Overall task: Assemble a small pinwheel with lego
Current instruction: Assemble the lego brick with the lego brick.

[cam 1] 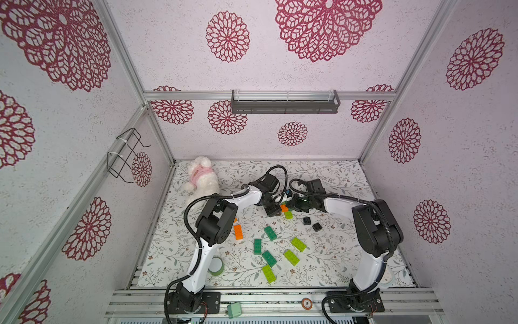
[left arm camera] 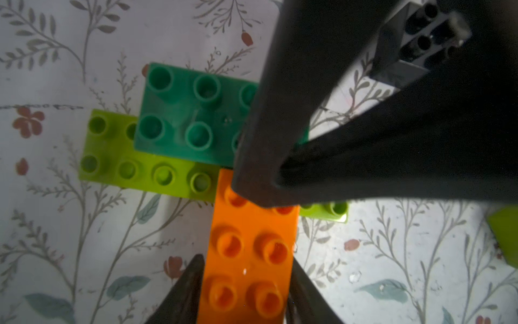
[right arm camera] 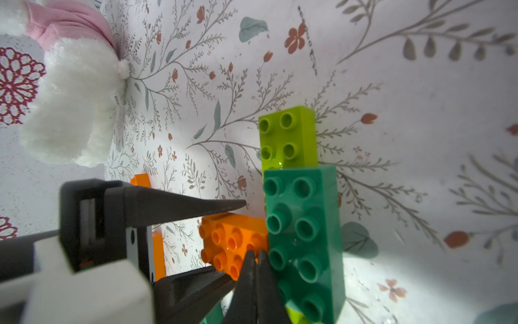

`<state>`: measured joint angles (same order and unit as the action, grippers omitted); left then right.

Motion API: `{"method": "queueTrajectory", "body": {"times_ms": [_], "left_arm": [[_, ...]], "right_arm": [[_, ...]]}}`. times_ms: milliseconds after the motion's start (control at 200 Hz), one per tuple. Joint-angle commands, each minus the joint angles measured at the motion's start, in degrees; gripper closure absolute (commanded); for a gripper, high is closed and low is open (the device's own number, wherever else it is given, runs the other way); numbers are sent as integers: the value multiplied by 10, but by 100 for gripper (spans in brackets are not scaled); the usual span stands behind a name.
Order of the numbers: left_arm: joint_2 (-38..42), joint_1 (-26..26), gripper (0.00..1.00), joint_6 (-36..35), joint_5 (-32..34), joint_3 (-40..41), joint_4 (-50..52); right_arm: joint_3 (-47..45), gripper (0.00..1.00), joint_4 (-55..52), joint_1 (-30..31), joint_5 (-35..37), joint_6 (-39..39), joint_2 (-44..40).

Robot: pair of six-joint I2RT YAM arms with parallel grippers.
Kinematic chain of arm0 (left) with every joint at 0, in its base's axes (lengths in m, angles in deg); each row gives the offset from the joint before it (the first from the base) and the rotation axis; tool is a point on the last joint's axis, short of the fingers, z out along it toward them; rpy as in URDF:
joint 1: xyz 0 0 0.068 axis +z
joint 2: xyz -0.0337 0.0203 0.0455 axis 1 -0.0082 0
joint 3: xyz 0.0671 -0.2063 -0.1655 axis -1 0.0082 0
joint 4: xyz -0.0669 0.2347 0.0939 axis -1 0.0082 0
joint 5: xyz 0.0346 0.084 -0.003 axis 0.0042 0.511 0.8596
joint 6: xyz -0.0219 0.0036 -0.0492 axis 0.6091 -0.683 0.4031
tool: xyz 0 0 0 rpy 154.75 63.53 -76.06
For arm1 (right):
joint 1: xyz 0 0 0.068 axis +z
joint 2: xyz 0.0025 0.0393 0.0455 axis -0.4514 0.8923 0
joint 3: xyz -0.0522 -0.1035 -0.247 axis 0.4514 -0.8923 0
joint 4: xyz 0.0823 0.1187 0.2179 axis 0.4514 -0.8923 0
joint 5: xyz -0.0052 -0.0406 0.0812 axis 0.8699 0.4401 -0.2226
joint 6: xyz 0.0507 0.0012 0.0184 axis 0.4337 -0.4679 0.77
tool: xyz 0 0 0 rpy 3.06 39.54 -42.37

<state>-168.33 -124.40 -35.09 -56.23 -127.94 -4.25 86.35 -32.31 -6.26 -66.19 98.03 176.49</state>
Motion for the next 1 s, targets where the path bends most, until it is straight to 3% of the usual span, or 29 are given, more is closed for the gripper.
{"method": "queueTrajectory", "body": {"times_ms": [0, 661, 996], "left_arm": [[39, 10, 53, -15, -29, 12, -21], [40, 5, 67, -13, -29, 11, -30], [35, 0, 68, -20, -8, 8, -22]], "right_arm": [[-8, 100, -72, -5, 56, 1, 8], [-32, 100, -60, -8, 78, -12, 0], [-41, 97, -3, -9, 8, -19, -31]]}}
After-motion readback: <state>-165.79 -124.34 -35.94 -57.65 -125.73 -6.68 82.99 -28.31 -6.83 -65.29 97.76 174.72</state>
